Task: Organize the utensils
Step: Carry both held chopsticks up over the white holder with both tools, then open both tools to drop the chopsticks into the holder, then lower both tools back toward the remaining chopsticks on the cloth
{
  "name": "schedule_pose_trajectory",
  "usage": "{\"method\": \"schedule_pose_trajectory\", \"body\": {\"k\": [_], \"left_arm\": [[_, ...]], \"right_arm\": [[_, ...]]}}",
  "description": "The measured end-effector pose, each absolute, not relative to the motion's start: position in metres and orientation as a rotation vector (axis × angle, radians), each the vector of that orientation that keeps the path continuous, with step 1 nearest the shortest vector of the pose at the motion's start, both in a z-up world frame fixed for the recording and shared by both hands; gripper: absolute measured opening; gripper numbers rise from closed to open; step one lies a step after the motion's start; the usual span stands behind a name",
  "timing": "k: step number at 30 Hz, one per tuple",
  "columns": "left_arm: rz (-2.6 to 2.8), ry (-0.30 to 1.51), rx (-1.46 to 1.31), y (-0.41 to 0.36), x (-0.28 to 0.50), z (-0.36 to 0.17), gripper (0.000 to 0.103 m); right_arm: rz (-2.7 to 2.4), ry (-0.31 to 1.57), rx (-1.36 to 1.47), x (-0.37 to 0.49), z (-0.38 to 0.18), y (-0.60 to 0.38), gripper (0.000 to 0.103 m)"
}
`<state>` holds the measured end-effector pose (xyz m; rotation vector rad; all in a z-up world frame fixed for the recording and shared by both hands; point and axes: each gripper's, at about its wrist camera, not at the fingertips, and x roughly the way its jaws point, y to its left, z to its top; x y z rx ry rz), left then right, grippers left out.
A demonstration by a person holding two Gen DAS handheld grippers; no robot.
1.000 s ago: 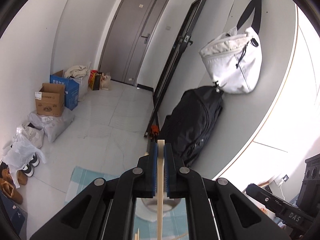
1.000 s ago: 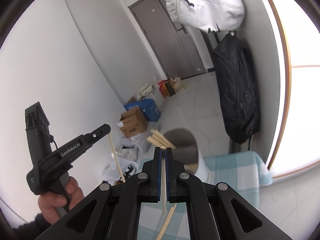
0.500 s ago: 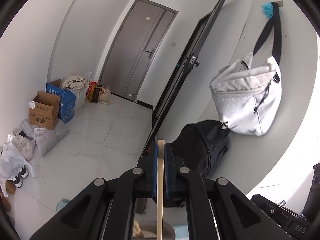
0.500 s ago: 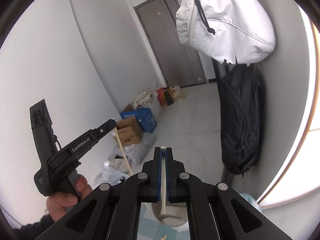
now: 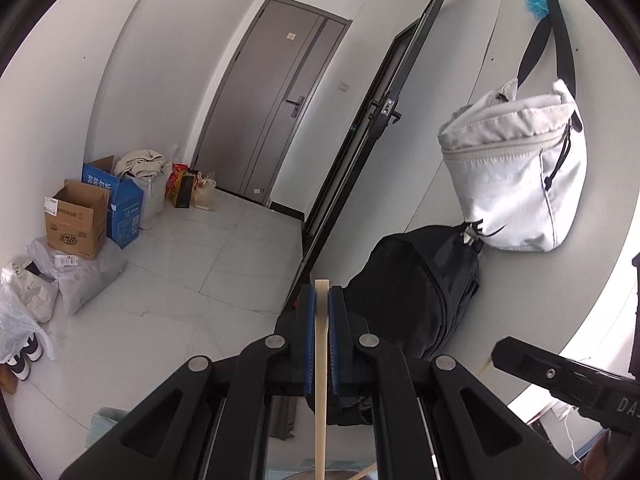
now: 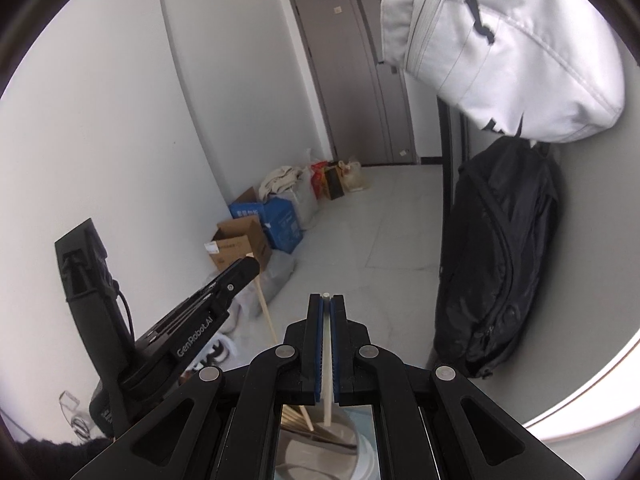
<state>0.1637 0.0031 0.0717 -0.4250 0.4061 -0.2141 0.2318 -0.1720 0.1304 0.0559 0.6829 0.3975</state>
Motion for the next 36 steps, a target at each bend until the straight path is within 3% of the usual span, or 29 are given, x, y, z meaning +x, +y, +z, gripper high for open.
{"method": "schedule_pose_trajectory", "body": {"k": [9, 24, 26, 28, 30, 36], "left_arm": [[-0.203, 0.329, -0.364, -0.003, 0.151, 0.070, 0.002], [-0.361, 0.569, -0.386, 0.014, 0.147, 0.066, 0.004], [-0.404, 0.634, -0.405, 0.018, 0.150, 0.067, 0.014], [-0.391, 0.672, -0.412, 0.022, 0.150, 0.070, 0.039], [-0.391, 0.668, -0.431, 0.026, 0.145, 0.074, 0.050], [-0.359, 0.654, -0.400, 0.027, 0.131, 0.092, 0.051]], "right_arm": [[0.415, 0.733, 0.030, 0.239, 0.102, -0.161, 0.003], [0.513, 0.831, 0.130, 0.239, 0.073, -0.154, 0.007], [0.528, 0.845, 0.181, 0.237, 0.068, -0.156, 0.007], [0.535, 0.858, 0.241, 0.235, 0.064, -0.161, 0.008], [0.541, 0.856, 0.294, 0.232, 0.065, -0.167, 0.013], [0.513, 0.787, 0.349, 0.209, 0.081, -0.180, 0.036]]}}
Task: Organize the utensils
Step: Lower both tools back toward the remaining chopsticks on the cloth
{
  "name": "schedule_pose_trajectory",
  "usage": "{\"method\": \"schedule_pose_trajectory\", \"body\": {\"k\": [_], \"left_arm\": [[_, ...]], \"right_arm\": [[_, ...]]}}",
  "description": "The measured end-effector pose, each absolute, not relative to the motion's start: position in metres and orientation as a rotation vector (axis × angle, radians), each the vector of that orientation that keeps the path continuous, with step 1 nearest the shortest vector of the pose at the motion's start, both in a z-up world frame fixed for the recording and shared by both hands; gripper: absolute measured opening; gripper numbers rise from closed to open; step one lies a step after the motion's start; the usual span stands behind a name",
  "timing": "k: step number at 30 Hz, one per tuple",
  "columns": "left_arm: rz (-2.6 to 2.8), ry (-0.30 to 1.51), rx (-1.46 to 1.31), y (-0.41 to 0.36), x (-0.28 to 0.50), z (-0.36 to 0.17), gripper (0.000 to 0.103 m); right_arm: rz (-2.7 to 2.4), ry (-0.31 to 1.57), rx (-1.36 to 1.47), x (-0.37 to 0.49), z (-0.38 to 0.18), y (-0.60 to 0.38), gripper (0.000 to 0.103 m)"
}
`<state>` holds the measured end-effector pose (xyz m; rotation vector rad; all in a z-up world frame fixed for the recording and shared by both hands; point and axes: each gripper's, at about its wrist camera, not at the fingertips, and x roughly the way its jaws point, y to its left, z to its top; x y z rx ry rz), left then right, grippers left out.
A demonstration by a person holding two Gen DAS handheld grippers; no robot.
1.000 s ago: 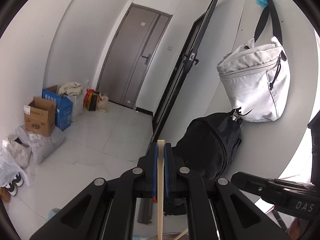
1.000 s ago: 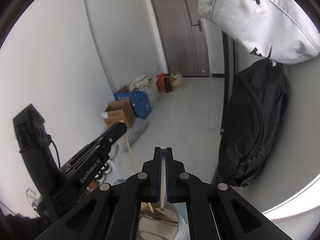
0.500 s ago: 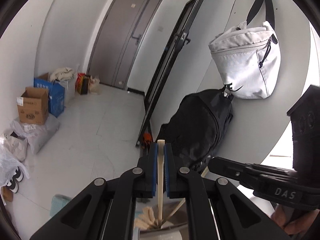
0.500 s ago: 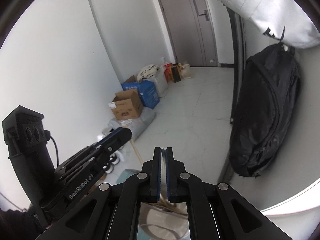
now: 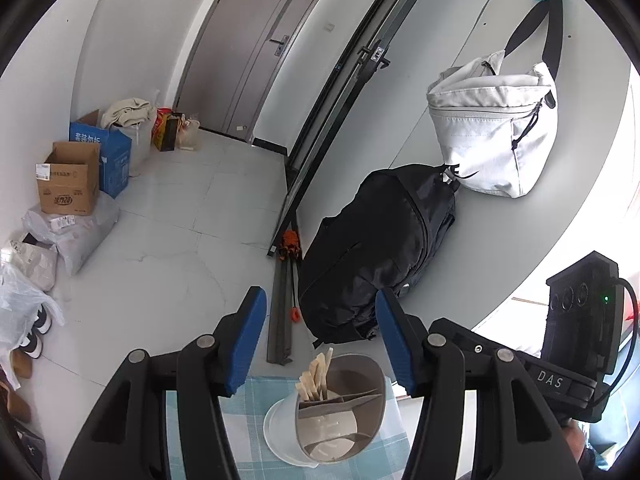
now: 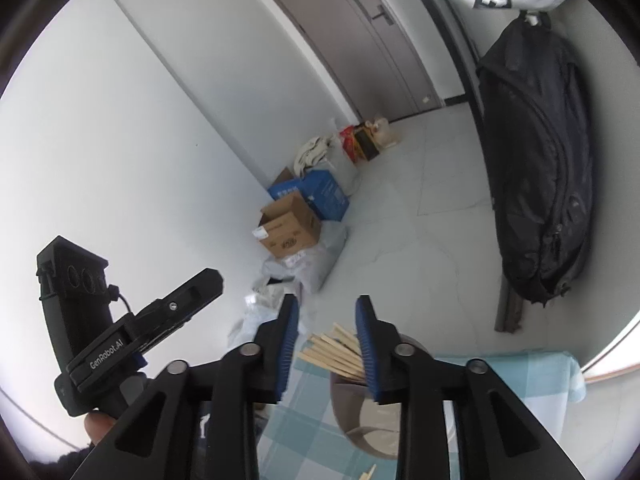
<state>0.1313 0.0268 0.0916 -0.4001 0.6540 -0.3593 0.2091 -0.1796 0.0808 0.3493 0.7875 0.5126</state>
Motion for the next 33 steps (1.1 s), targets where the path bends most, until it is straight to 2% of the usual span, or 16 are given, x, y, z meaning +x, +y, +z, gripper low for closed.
{"method": "schedule_pose_trajectory", "body": {"k": [7, 11, 12, 13, 17, 29, 33], "left_arm": [[-0.357, 0.646, -0.349, 0.021, 0.108, 0.108, 0.052], [-0.344, 0.644, -0.336, 0.017, 0.092, 0.117, 0.053], [-0.339, 0.644, -0.334, 0.016, 0.087, 0.119, 0.058], [-0.334, 0.643, -0.332, 0.016, 0.084, 0.119, 0.068], [-0.310, 0.651, -0.297, 0.009, 0.067, 0.119, 0.072], [-0.217, 0.717, -0.244, 0.002, 0.024, 0.078, 0.072], [-0.194, 0.730, -0.244, 0.004, 0.017, 0.061, 0.082]], "right_arm": [[0.498, 0.745, 0.345, 0.181, 0.100, -0.180, 0.049], [0.490, 0.719, 0.328, 0.161, 0.109, -0.180, 0.050], [0.489, 0.710, 0.325, 0.155, 0.110, -0.180, 0.051], [0.485, 0.699, 0.319, 0.148, 0.112, -0.181, 0.053], [0.469, 0.672, 0.283, 0.124, 0.109, -0.181, 0.061], [0.427, 0.698, 0.226, 0.066, 0.055, -0.180, 0.076], [0.424, 0.757, 0.216, 0.058, 0.029, -0.175, 0.077]]}}
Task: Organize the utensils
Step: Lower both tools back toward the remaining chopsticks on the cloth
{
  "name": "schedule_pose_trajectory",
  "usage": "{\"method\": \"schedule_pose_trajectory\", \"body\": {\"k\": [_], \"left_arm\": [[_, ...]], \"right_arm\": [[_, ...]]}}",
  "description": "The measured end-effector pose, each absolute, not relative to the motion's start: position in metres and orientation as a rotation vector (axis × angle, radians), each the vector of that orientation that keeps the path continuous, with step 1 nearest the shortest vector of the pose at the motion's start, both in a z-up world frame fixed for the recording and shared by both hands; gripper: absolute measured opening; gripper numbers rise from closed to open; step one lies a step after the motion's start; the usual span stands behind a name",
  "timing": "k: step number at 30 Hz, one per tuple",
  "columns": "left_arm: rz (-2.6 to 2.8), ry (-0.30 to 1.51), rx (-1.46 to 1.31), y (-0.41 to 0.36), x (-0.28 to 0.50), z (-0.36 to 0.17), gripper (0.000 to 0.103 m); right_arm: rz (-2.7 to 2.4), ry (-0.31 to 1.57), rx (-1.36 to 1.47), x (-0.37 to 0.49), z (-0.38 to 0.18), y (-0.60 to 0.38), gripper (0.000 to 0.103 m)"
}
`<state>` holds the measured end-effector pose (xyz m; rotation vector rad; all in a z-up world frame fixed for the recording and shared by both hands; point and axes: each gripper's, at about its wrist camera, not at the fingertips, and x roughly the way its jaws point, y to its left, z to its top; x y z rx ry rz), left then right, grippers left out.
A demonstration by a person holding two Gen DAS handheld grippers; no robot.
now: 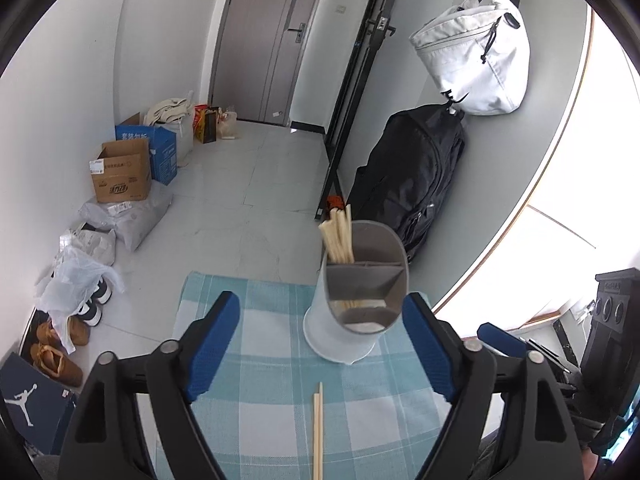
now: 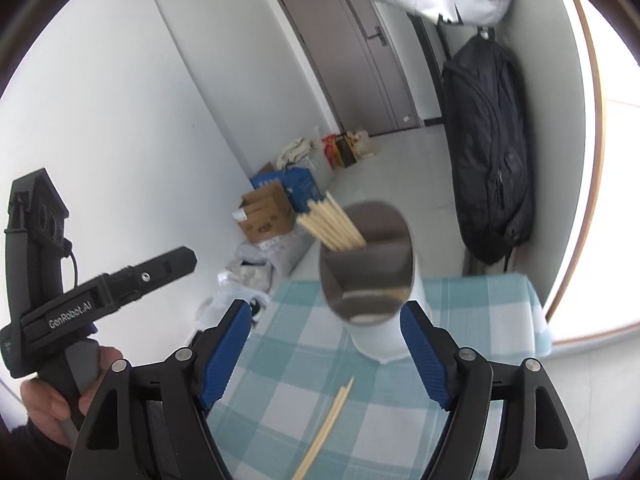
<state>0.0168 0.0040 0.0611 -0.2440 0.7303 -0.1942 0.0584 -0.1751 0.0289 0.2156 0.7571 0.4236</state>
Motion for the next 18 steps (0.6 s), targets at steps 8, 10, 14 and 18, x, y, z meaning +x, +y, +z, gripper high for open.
{"method": "schedule_pose_trajectory", "body": {"k": [8, 10, 14, 18], "left_arm": [[-0.111, 0.794, -0.333, 0.034, 0.019, 0.014, 0.082], [-0.090, 0.819, -0.347, 0.040, 0.021, 0.001, 0.082], [-0.060, 0.849, -0.338, 0.049, 0.023, -0.018, 0.082], [-0.032, 0.870, -0.333, 0.058, 0.022, -0.031, 0.082]], "right_arm": [[0.402, 0.927, 0.171, 0.060, -0.029, -0.159, 0.080], [0.396, 0.979, 0.176, 0.065, -0.046, -0.154, 0.080], [0.380, 1.068, 0.181, 0.079, -0.070, -0.144, 0.080], [0.339, 1.184, 0.245, 0.101, -0.096, -0.136, 0.058]]}}
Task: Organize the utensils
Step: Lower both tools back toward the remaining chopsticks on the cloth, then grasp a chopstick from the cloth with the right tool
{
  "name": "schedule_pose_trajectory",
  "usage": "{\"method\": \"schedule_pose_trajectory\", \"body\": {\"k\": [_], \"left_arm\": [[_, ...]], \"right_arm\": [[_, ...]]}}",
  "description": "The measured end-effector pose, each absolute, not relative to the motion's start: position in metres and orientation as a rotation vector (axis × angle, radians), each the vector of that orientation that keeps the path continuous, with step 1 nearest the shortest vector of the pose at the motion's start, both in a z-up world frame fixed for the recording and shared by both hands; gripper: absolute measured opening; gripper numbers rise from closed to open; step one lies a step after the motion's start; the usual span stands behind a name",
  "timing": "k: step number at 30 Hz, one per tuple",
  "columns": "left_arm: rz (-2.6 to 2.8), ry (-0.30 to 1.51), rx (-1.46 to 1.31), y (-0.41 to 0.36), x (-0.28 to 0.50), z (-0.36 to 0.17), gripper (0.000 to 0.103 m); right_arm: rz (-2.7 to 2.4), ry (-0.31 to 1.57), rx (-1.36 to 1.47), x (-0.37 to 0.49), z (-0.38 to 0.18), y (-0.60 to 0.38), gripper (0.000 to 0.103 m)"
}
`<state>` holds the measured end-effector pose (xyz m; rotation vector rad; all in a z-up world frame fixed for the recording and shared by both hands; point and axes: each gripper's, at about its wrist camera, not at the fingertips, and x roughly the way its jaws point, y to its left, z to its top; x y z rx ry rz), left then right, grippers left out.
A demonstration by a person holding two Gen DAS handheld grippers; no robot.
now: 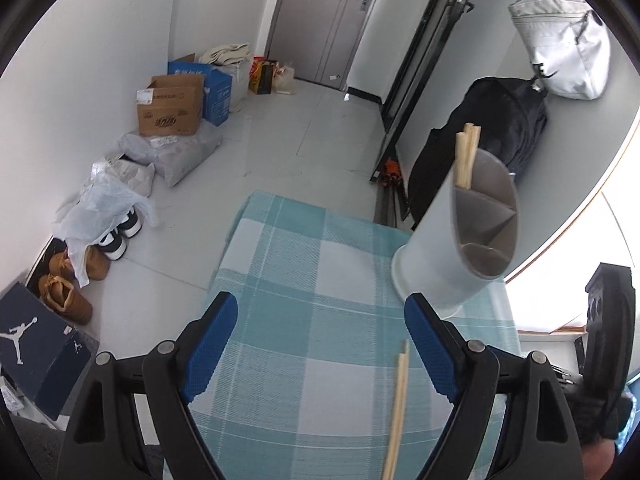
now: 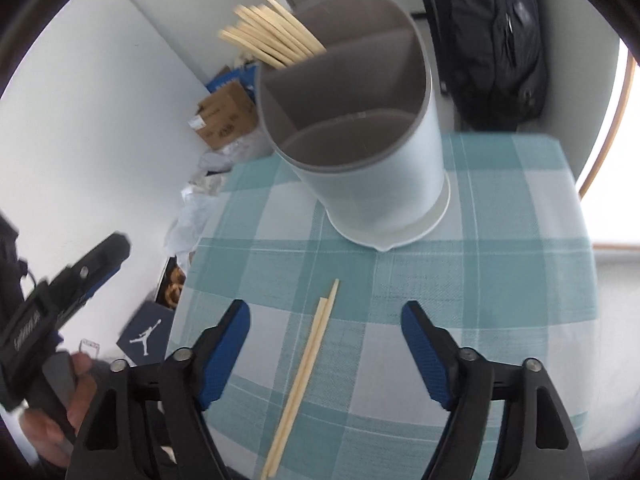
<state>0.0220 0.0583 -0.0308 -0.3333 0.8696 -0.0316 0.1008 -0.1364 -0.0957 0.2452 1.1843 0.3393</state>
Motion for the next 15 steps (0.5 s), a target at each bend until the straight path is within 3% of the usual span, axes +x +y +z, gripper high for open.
{"method": "schedule_pose_trajectory", "body": {"k": [1, 6, 10, 15], "left_arm": [[-0.034, 0.884, -0.352, 0.062, 0.024, -0.033, 0.082], [0.024, 0.877, -0.387, 0.077, 0.024, -0.036, 0.082], [0.053, 0.891, -0.416, 0.089, 0.026, -0.041, 0.082], [0.060, 0.919, -0.454, 0.099, 0.026, -0.048, 0.082]], "right_arm": [[0.334, 1.204, 0.254, 0.105, -0.100, -0.134, 0.051], [0.276, 1.277, 0.219, 0.124, -0.121, -0.114, 0.043], [0.221, 1.321, 0.152, 0.132, -0.133, -0.101, 0.029], [0.151, 1.341, 0.071, 0.138, -0.143, -0.088, 0.019]]}}
